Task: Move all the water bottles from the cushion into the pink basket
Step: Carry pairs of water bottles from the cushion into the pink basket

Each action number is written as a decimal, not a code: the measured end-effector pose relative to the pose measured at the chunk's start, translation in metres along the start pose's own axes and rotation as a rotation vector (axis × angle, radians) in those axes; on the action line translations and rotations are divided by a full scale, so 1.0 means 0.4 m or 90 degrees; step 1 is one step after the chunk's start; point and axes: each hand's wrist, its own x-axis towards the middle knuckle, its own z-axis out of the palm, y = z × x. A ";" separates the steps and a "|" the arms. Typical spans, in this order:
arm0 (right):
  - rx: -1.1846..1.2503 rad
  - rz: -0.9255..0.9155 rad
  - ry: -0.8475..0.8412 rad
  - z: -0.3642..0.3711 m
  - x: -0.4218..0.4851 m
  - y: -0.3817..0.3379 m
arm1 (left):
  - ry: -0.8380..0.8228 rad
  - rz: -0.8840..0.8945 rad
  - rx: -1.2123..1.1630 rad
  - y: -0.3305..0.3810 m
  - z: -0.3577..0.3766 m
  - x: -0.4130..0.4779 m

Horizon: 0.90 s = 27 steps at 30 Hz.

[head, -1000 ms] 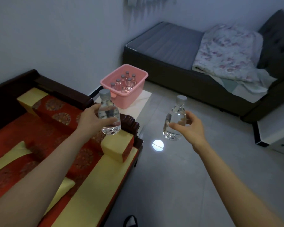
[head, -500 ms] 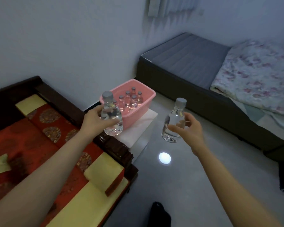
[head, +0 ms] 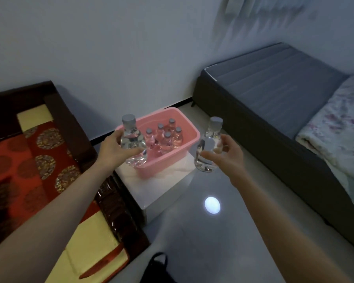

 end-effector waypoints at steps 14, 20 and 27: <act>-0.002 -0.033 -0.130 0.108 0.503 0.001 | 0.100 -0.072 0.032 -0.068 0.032 0.351; -0.001 -0.015 -0.204 0.182 0.623 0.011 | 0.101 -0.127 0.034 -0.100 0.069 0.425; -0.028 0.021 -0.295 0.291 0.698 0.149 | 0.116 -0.190 -0.009 -0.191 0.201 0.456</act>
